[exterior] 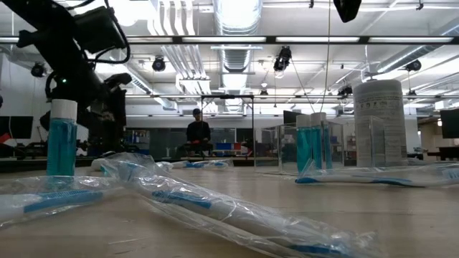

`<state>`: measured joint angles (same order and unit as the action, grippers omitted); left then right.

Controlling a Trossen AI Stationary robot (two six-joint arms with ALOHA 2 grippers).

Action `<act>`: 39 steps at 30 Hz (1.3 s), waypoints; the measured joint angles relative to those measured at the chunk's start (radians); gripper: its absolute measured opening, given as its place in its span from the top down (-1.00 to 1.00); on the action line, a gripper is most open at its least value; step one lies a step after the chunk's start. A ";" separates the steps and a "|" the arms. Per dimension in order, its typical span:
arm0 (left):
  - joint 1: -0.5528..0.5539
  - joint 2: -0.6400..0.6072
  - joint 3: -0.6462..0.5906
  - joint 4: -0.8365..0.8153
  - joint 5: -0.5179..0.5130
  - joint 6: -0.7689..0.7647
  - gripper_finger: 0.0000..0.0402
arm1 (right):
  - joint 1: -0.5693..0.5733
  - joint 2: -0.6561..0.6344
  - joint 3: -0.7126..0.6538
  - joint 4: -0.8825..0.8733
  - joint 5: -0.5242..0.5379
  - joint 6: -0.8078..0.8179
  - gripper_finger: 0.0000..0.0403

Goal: Pick & Place toothbrushing station
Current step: Put the blue mouthwash into the middle section of the transparent organizer

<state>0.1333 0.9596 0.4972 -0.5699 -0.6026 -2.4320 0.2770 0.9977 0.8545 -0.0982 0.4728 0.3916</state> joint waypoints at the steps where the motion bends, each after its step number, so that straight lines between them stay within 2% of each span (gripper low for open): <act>1: 0.000 0.004 0.006 -0.016 0.016 -0.012 -0.24 | 0.000 0.000 0.000 0.000 0.000 0.000 0.66; 8: 0.002 0.083 0.057 -0.142 0.026 -0.055 -0.24 | 0.000 0.000 0.000 0.000 0.000 0.000 0.66; 13: 0.002 0.178 0.091 -0.164 0.118 -0.058 -0.24 | 0.000 0.000 0.000 0.000 0.000 0.000 0.66; 18: 0.003 0.244 0.119 -0.229 0.123 -0.068 -0.24 | 0.000 0.000 0.000 0.000 0.000 0.000 0.66; 24: 0.003 0.268 0.158 -0.314 0.070 -0.068 -0.24 | 0.000 0.000 0.000 0.000 0.000 0.000 0.66; 39: 0.003 0.286 0.155 -0.293 0.069 -0.050 -0.24 | 0.000 0.000 0.000 0.000 0.000 0.000 0.66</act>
<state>0.1360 1.2453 0.6525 -0.8627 -0.5337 -2.4817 0.2771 0.9977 0.8543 -0.0982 0.4728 0.3916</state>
